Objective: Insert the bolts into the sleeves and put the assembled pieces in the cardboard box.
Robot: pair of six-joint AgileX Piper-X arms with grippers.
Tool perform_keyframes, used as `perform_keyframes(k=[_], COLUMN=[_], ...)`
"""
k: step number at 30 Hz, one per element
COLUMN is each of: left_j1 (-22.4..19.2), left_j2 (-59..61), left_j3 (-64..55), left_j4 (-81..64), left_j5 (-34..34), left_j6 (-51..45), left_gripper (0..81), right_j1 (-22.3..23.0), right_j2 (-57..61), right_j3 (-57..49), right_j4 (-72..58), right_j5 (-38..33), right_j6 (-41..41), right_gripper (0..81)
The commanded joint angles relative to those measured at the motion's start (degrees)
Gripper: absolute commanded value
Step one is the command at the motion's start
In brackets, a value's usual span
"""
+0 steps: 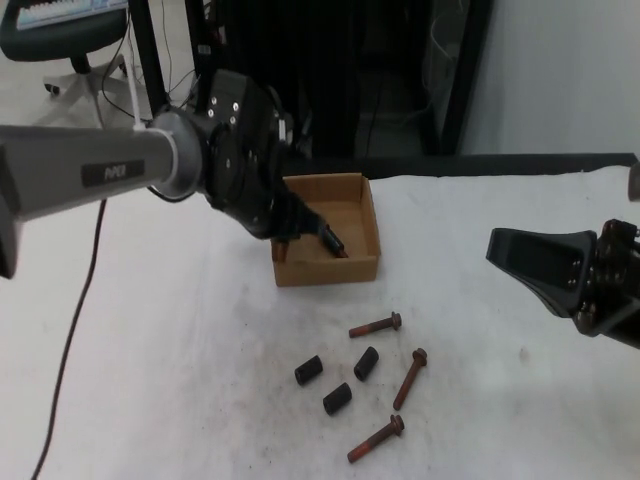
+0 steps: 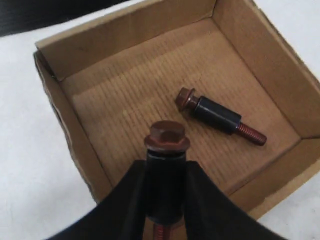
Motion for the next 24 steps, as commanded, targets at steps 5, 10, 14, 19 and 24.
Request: perform_keyframes(k=[5, 10, 14, 19, 24], left_j1=[-0.02, -0.02, -0.02, -0.02, -0.02], left_j2=[0.85, 1.32, 1.32, 1.32, 1.06], left_j3=[-1.11, -1.88, -1.86, -2.24, -4.53], left_j4=[-4.14, -4.88, -5.00, -4.87, -3.11], left_j5=[-0.09, 1.77, 4.36, 4.71, 4.60], left_j6=[0.42, 0.42, 2.64, 2.76, -1.62], left_gripper=[0.1, 0.1, 3.6, 31.5, 37.6], right_j1=[0.07, 0.07, 0.07, 0.07, 0.07], right_j2=[-0.54, -0.54, -0.54, -0.54, -0.54], right_j3=[0.02, 0.00, 0.00, 0.00, 0.00], right_j4=[-0.28, -0.28, -0.28, -0.28, -0.28], right_j5=[-0.32, -0.70, -0.77, -1.27, -1.63], right_j6=[-0.55, -0.54, -0.06, 0.44, 0.80], right_gripper=[0.8, 0.8, 0.8, 0.8, 0.8])
